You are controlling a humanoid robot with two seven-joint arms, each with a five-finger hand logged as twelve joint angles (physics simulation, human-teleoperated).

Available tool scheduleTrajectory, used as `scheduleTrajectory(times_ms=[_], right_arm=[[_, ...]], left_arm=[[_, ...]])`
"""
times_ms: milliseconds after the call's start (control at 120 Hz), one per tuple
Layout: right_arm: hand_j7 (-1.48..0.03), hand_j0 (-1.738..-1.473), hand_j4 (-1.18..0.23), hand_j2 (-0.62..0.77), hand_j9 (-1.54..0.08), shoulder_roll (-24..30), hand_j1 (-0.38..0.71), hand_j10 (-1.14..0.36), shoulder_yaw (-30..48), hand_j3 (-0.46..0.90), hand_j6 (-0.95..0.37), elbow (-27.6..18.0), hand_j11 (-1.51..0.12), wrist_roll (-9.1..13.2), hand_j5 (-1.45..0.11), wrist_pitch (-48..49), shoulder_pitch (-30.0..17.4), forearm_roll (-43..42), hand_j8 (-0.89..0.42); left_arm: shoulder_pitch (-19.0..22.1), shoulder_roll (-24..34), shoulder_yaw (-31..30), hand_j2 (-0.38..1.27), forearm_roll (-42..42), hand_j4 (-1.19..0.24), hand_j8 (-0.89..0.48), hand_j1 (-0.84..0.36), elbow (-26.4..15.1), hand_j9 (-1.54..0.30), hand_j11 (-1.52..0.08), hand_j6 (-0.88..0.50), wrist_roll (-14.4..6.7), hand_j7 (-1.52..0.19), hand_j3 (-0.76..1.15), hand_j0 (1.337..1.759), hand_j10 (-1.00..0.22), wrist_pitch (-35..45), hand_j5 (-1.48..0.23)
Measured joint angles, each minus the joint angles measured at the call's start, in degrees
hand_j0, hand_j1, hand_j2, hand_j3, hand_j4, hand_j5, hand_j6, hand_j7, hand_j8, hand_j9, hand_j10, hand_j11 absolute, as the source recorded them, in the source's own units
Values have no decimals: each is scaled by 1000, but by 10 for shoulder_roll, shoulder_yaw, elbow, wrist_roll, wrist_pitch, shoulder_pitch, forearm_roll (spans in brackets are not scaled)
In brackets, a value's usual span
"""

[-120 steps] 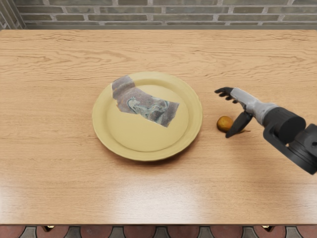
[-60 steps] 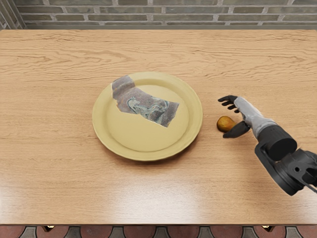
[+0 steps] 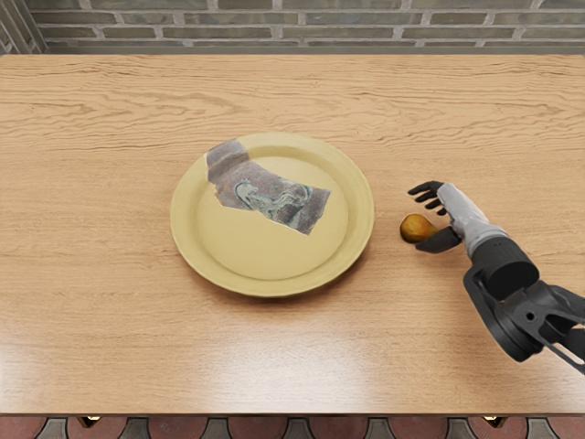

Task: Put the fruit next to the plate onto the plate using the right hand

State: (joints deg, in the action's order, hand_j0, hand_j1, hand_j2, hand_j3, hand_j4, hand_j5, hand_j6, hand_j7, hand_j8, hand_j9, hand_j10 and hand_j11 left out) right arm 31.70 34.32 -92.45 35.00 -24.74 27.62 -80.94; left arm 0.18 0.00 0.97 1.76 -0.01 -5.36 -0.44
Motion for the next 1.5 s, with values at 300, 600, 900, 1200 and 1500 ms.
scheduleTrajectory(times_ms=[300, 600, 900, 1200, 1500], right_arm=[[-519, -1658, -400, -77, -519, -21, 128, -400, 0, 0, -401, 18, -519, 0, -519, -1, -3, -12, -401], [-595, -1658, -459, -89, -595, -32, 199, -459, 0, 0, -459, 26, -595, 0, -595, -8, -8, -17, -459], [-683, -1657, -535, -31, -683, -37, 274, -424, 0, 0, -452, 28, -741, 1, -674, -9, -8, -15, -458], [-723, -1656, -556, 28, -725, -39, 278, -473, 1, 0, -456, 26, -750, 0, -725, -7, -6, -10, -449], [-733, -1656, -562, 69, -727, -29, 263, -548, 5, -1, -491, 7, -732, 0, -736, -3, -3, -9, -481]], left_arm=[[0, 0, 0, 0, 0, 0, 0, 349, 0, 0, 0, 0, 0, 0, 0, 1658, 0, 0, 0], [0, 0, 0, 0, 0, 0, 0, 349, 0, 0, 0, 0, 0, 0, 0, 1658, 0, 0, 0], [0, 0, 0, 0, 0, 0, 0, 349, 0, 0, 0, 0, 0, 0, 0, 1658, 0, 0, 0], [0, 0, 0, 0, 0, 0, 0, 349, 0, 0, 0, 0, 0, 0, 0, 1658, 0, 0, 0], [0, 0, 0, 0, 0, 0, 0, 349, 0, 0, 0, 0, 0, 0, 0, 1658, 0, 0, 0]])
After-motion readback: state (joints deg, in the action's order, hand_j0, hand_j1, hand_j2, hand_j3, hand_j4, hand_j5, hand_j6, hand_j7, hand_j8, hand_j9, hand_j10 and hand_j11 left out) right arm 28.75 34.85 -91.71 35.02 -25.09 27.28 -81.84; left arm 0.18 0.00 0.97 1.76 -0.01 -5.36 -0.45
